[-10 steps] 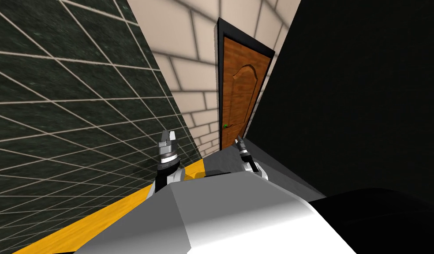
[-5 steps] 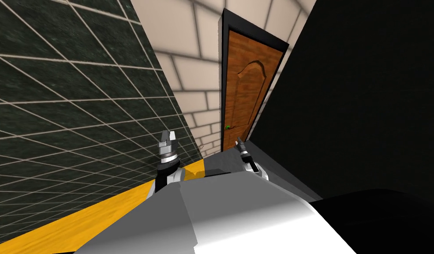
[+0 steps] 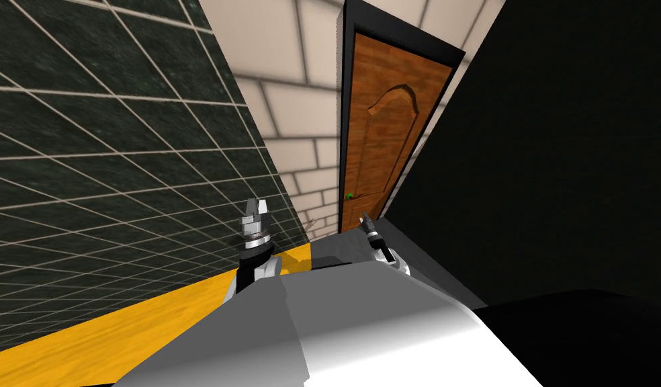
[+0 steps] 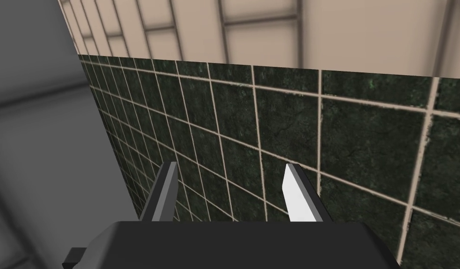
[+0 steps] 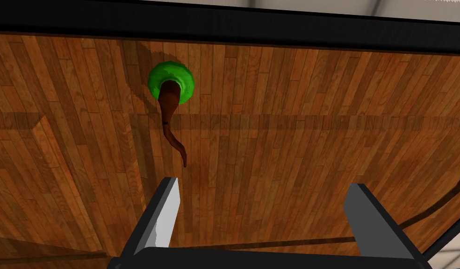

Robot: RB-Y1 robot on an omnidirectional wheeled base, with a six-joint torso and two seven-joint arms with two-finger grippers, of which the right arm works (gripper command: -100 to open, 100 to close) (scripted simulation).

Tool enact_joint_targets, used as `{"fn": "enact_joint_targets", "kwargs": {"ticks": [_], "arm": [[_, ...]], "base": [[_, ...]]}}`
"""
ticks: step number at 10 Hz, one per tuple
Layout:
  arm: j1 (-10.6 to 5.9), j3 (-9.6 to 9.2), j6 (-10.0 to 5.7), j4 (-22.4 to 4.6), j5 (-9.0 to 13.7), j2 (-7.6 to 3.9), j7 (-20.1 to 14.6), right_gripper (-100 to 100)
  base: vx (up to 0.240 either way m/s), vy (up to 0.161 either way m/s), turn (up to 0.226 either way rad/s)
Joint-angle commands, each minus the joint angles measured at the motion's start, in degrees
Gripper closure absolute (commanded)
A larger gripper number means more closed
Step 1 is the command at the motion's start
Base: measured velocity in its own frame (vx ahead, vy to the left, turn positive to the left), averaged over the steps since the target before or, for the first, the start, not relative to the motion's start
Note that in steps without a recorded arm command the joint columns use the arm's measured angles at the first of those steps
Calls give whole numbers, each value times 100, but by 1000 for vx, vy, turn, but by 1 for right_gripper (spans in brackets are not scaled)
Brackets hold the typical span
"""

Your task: Pull the door open

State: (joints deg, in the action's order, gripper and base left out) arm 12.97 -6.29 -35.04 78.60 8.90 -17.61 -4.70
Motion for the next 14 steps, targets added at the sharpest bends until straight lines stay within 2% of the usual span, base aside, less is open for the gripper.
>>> {"fn": "enact_joint_targets", "kwargs": {"ticks": [1, 7, 14], "arm": [[-72, -29, -51, -220, 65, -81, -20, -100], [-287, -132, -211, -936, 273, -335, -73, -100], [-481, -225, -356, -1584, 461, -561, -121, -100]], "base": [[66, -77, 114], [70, -76, 122], [62, -71, 94]]}}
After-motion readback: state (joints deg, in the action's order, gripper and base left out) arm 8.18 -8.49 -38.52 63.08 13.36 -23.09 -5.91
